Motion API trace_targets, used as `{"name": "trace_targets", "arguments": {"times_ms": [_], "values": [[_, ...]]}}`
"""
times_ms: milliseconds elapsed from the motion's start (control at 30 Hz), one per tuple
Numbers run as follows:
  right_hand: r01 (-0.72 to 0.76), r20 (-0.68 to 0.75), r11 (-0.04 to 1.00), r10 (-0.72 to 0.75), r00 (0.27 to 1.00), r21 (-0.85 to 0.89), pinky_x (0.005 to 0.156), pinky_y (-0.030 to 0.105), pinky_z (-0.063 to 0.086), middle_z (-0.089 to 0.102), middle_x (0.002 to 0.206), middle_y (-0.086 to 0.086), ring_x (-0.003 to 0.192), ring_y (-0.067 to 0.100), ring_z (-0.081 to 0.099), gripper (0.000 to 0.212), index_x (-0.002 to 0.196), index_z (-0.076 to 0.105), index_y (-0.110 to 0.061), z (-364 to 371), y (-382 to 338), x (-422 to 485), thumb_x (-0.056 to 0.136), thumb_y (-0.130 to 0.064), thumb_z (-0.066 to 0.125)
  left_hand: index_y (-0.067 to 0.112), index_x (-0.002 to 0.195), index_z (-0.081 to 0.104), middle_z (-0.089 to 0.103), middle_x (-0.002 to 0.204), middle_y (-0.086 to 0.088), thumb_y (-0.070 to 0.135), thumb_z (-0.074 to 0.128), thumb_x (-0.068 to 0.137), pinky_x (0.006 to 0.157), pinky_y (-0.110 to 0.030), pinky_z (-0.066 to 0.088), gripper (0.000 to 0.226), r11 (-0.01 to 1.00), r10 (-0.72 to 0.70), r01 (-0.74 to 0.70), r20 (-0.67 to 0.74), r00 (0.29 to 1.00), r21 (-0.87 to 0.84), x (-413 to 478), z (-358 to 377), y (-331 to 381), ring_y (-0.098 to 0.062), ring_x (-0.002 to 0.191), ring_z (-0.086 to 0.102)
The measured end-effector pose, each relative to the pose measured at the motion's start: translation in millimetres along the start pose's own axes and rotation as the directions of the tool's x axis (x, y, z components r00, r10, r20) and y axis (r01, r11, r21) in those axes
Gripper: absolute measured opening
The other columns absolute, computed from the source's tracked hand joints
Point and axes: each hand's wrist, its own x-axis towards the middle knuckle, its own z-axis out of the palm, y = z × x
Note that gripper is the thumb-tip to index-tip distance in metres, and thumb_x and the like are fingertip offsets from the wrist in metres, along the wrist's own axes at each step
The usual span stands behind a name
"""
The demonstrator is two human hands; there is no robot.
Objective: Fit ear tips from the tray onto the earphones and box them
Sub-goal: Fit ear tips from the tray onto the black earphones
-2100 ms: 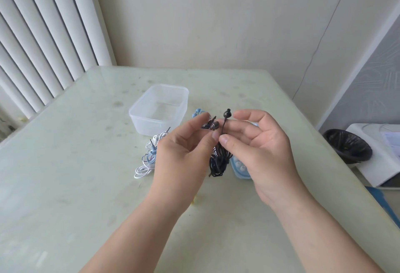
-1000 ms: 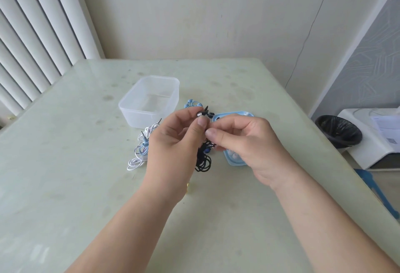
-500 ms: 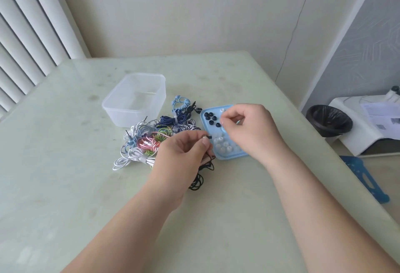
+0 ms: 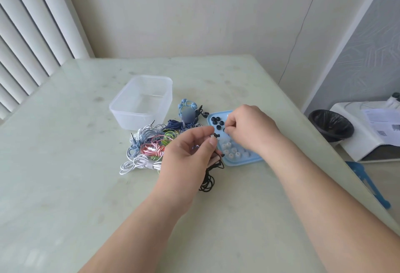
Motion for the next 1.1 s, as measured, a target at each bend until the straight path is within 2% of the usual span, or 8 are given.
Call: {"name": "trace_targets", "arguments": {"times_ms": [167,233,333,400,533,633,800,1100], "values": [[0.019,-0.048,0.999,-0.017,0.999,0.043,0.069,0.031,0.058,0.072,0.082,-0.005,0.075,0.022,0.069,0.01,0.079,0.072,-0.024,0.1,-0.9,-0.3,0.086,-0.024,0.065,0.015,0.112,0.074,0.075,0.094,-0.007,0.005,0.067,0.098,0.075,-0.023,0.057,0.019,0.998,0.021,-0.02,0.016,1.0,-0.058,-1.2,-1.3,4.6,-0.018,0.082,0.073],[0.054,-0.124,0.969,-0.025,0.992,0.239,0.067,0.026,0.057,0.072,0.076,-0.006,0.07,0.014,0.069,0.007,0.077,0.074,-0.023,-5.3,-3.8,-8.4,0.083,-0.022,0.07,0.017,0.114,0.073,0.073,0.092,-0.01,0.005,0.067,0.098,0.074,-0.023,0.056,0.021,0.996,0.047,-0.047,0.006,0.999,-0.078,-0.7,-3.0,8.2,-0.021,0.083,0.073],[0.067,-0.09,0.707,-0.005,0.996,0.704,0.061,0.019,0.053,0.076,0.074,0.0,0.06,0.009,0.066,0.007,0.081,0.077,-0.016,-15.7,-15.1,-31.8,0.081,-0.009,0.08,0.019,0.107,0.076,0.075,0.091,-0.005,0.006,0.067,0.098,0.076,-0.026,0.057,0.018,0.991,0.076,-0.077,-0.015,0.997,-0.108,1.4,-7.6,16.2,-0.022,0.085,0.073],[0.008,-0.012,0.491,0.006,1.0,0.871,0.06,0.022,0.055,0.076,0.079,0.013,0.059,0.015,0.067,0.01,0.085,0.076,-0.007,-17.3,-19.8,-45.6,0.08,0.0,0.08,0.018,0.104,0.076,0.076,0.092,-0.006,0.006,0.067,0.098,0.075,-0.026,0.058,0.016,0.989,0.086,-0.088,-0.025,0.996,-0.122,1.2,-9.2,19.4,-0.022,0.084,0.072],[-0.072,0.08,0.177,-0.036,0.996,0.981,0.065,0.029,0.058,0.075,0.086,0.024,0.068,0.026,0.071,0.016,0.1,0.072,0.003,-12.1,-19.7,-56.1,0.086,0.009,0.071,0.014,0.113,0.073,0.075,0.094,-0.008,0.006,0.068,0.097,0.074,-0.025,0.058,0.018,0.987,0.106,-0.109,-0.032,0.994,-0.121,-0.6,-7.3,20.6,-0.019,0.082,0.074],[-0.093,0.096,0.04,-0.085,0.992,0.995,0.067,0.029,0.059,0.074,0.091,0.026,0.07,0.026,0.073,0.018,0.105,0.07,0.007,-10.8,-16.4,-57.3,0.088,0.009,0.065,0.018,0.102,0.076,0.079,0.092,-0.003,0.008,0.07,0.096,0.073,-0.022,0.057,0.013,0.99,0.125,-0.127,-0.031,0.992,-0.066,-1.2,-7.3,19.2,-0.017,0.081,0.074],[-0.134,0.123,-0.06,-0.17,0.978,0.989,0.068,0.028,0.058,0.074,0.087,0.018,0.072,0.022,0.07,0.02,0.101,0.073,0.0,-7.2,-14.1,-56.6,0.082,-0.004,0.067,0.015,0.101,0.075,0.077,0.087,0.001,0.009,0.071,0.095,0.075,-0.023,0.058,0.009,0.986,0.16,-0.161,-0.006,0.987,-0.05,-3.0,-4.6,16.3,-0.02,0.084,0.076],[-0.18,0.168,-0.049,-0.182,0.969,0.982,0.065,0.026,0.058,0.072,0.08,0.015,0.066,0.019,0.068,0.021,0.093,0.076,-0.003,-5.3,-11.6,-56.8,0.072,-0.002,0.074,0.015,0.098,0.075,0.077,0.082,0.003,0.009,0.071,0.095,0.073,-0.021,0.058,0.008,0.985,0.166,-0.167,-0.014,0.986,-0.034,-4.0,-3.4,17.9,-0.014,0.079,0.075]]}}
